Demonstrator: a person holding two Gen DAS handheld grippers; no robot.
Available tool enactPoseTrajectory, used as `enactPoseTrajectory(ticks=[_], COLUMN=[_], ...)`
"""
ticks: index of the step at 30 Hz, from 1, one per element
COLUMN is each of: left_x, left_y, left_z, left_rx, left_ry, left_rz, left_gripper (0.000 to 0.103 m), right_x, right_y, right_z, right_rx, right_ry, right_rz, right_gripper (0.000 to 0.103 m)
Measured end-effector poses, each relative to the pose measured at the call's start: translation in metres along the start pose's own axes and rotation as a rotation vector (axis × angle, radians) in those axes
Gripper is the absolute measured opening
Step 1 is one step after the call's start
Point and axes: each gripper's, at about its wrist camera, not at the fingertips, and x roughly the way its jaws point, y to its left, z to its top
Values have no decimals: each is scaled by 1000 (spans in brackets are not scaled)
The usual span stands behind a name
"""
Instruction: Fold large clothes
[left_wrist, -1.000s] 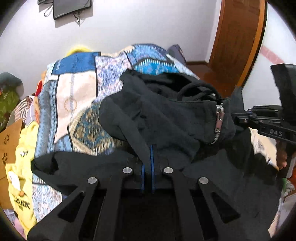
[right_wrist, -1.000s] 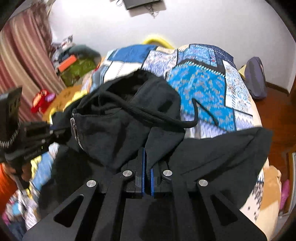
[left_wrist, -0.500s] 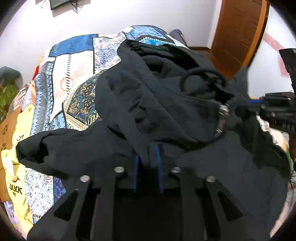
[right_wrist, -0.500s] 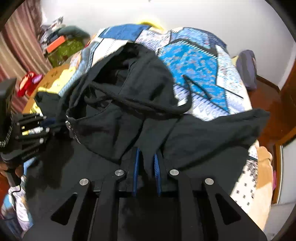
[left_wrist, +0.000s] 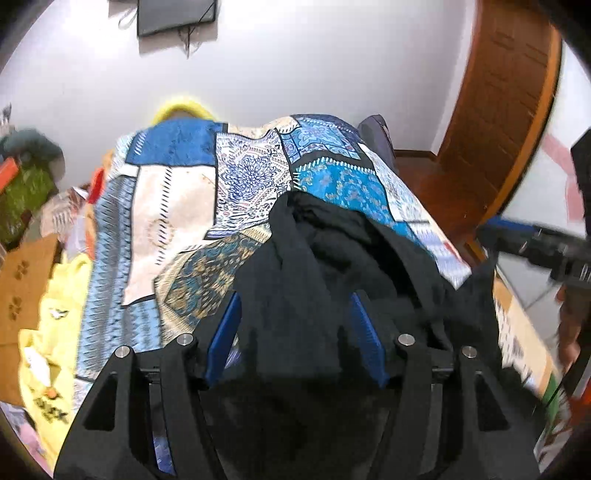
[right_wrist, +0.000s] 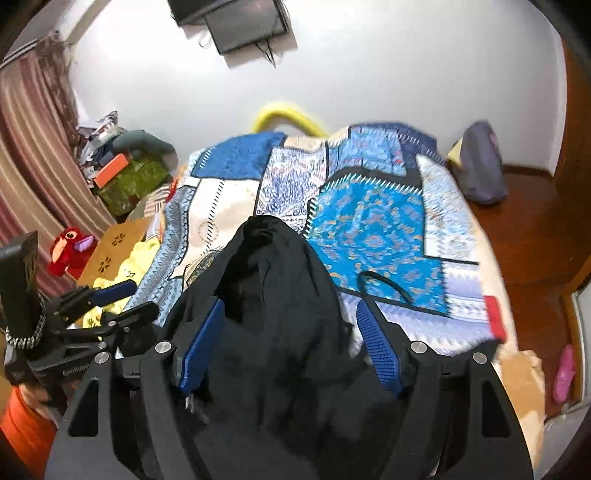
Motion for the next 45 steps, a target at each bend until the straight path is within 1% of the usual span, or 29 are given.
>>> enactPoseTrajectory(ticks=[2, 5, 7, 8, 9, 10, 12, 13, 14, 15, 16, 17, 19, 21, 22, 25, 27, 29, 31, 32, 33, 34, 36, 37, 40, 42, 43, 45], left_x=[19, 51, 67, 80, 86, 96, 108, 117, 121, 124, 123, 120, 108, 92, 79, 25, -12, -45, -66, -79, -90, -95, -111, -115, -125, -128, -130, -131], left_y=[5, 8, 7, 9, 8, 11, 13, 16, 18, 20, 21, 22, 21, 18, 16, 9, 3, -2, -8, -12, -16, -18, -27, -31, -43, -49, -53, -57], left_z=[14, 28, 31, 33, 34, 33, 31, 28, 26, 24, 24, 23, 26, 33, 37, 49, 51, 46, 38, 28, 17, 11, -13, -20, -58, -78, -94, -117], left_rx=[-51, -97, -107, -118, -127, -151, -180, -190, -189, -186, -179, -167, -142, -117, -104, -63, -38, -16, 15, 40, 59, 70, 103, 113, 171, 187, 199, 217], left_ry=[35, 88, 113, 140, 155, 176, 195, 213, 217, 215, 212, 192, 152, 106, 75, -51, -124, -170, -194, -199, -200, -200, -188, -180, -137, -110, -90, -67], left_rz=[-14, -51, -36, -35, -50, -78, -91, -89, -78, -73, -70, -64, -60, -52, -50, -56, -68, -77, -82, -79, -75, -77, -82, -79, -61, -64, -71, -58], left_gripper=[60, 60, 60, 60, 60, 60, 52, 44, 33, 28, 22, 17, 14, 13, 12, 12, 12, 12, 12, 12, 12, 12, 12, 12, 12, 12, 12, 13], right_x=[23, 56, 81, 93, 106, 117, 131, 137, 141, 144, 143, 138, 124, 101, 89, 40, 5, -27, -47, -62, -68, -77, -89, -94, -98, -98, -98, -99], right_y=[-3, -18, -29, -33, -36, -39, -40, -40, -40, -39, -39, -36, -32, -25, -22, -12, -3, 10, 21, 27, 32, 36, 42, 45, 47, 47, 48, 51], right_z=[13, 22, 26, 28, 28, 28, 24, 23, 20, 17, 17, 16, 21, 31, 35, 47, 48, 44, 36, 27, 20, 11, -8, -18, -47, -69, -77, -96], right_rx=[12, 101, 166, 195, 222, 249, 251, 257, 251, 238, 227, 210, 172, 131, 126, 110, 68, 17, -32, -64, -83, -99, -126, -139, -158, -164, -172, -188], right_ry=[27, 70, 131, 164, 200, 227, 252, 278, 280, 279, 272, 249, 197, 123, 90, -35, -118, -189, -223, -235, -241, -240, -229, -216, -167, -124, -104, -67], right_rz=[10, -7, 38, 66, 77, 65, 55, 62, 65, 72, 86, 95, 74, 52, 58, 74, 65, 56, 50, 41, 37, 34, 24, 16, 22, 18, 11, 2], right_gripper=[71, 71, 71, 71, 71, 71, 70, 68, 55, 47, 32, 27, 21, 19, 18, 16, 16, 16, 16, 16, 16, 16, 16, 16, 16, 16, 16, 17])
